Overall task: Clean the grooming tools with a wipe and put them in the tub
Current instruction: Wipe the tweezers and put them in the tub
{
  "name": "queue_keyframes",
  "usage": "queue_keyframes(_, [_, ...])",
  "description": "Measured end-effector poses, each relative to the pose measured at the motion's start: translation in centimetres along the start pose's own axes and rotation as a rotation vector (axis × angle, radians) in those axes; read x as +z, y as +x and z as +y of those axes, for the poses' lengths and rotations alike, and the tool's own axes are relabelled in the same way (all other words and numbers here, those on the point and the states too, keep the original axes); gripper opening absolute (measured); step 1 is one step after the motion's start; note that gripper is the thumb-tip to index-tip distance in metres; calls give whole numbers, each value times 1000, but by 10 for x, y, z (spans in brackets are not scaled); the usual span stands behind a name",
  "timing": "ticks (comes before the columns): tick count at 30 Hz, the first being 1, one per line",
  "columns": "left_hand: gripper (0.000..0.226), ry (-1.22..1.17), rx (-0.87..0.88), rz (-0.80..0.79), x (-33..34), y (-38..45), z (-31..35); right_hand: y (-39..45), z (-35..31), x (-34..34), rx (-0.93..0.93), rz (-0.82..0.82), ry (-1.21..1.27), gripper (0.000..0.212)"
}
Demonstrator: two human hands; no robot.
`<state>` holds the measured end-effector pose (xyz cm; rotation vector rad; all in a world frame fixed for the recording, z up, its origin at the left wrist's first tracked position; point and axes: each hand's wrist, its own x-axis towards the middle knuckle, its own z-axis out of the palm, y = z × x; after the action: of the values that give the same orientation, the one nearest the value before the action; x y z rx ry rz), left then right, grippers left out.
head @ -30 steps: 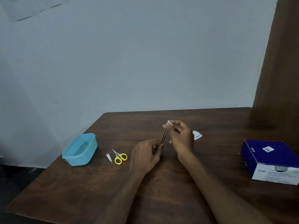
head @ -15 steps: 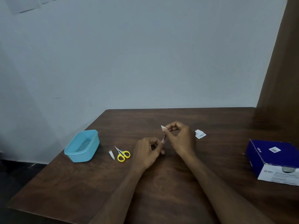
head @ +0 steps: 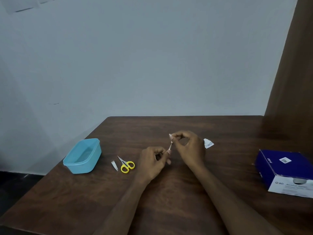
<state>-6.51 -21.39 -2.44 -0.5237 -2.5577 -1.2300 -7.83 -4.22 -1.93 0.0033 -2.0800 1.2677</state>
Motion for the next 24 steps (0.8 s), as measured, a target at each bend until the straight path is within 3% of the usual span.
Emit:
queue_keyframes(4, [35,-91,-49,20,2,2,-1,8,4,-11,91,182,105,19])
queue_keyframes(8, [36,-140,-86,42,2,3,-1,3,0,-8,201,-35,291,14])
queue_keyframes(15, [35,-120,-56,53,1,3,-2,-7,1,9,250,-264,273,6])
queue_keyframes(20, [36,-29,-45,1,2,2,-1,0,-6,-1,346,-139,403,7])
queue_keyframes(24, [37,-60,-31,32,3,3,-2,-2,-5,-1,359,-210,378,3])
